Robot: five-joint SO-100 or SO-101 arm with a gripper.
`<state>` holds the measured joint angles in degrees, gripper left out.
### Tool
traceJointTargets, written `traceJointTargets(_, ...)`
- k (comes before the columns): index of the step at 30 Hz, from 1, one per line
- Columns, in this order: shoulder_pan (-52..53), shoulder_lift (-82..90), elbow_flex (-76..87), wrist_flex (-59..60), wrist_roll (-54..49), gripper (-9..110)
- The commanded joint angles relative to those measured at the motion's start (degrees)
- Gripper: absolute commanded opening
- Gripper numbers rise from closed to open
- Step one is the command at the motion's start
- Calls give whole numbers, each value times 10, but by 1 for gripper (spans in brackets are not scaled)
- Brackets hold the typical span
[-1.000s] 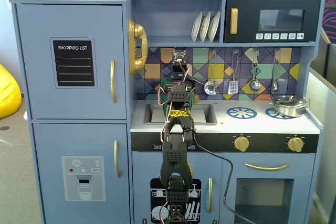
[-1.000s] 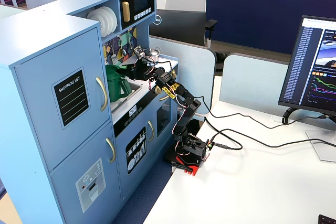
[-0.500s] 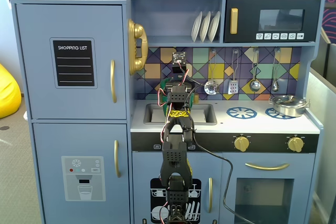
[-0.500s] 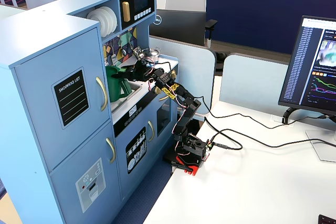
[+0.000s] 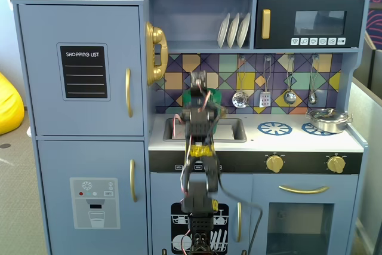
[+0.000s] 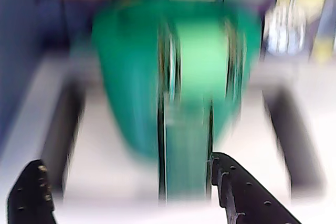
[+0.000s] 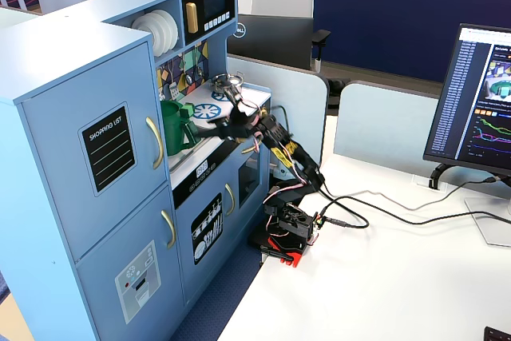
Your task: Pick up the lid from the counter and put it on the green recipient
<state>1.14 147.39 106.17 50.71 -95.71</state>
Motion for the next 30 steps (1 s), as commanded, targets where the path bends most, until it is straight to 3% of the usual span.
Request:
traceJointTargets(1, 13, 161, 185, 39, 14, 27)
traceJointTargets(9, 15, 307, 504, 69, 91, 6)
traceJointTargets(11, 1, 328, 557, 109, 45, 3)
traceJointTargets(14, -8, 346, 619, 131, 54, 3)
traceJointTargets(25, -18, 347, 656, 301, 169, 3)
traceJointTargets(30, -7, 347, 656, 371, 83, 3)
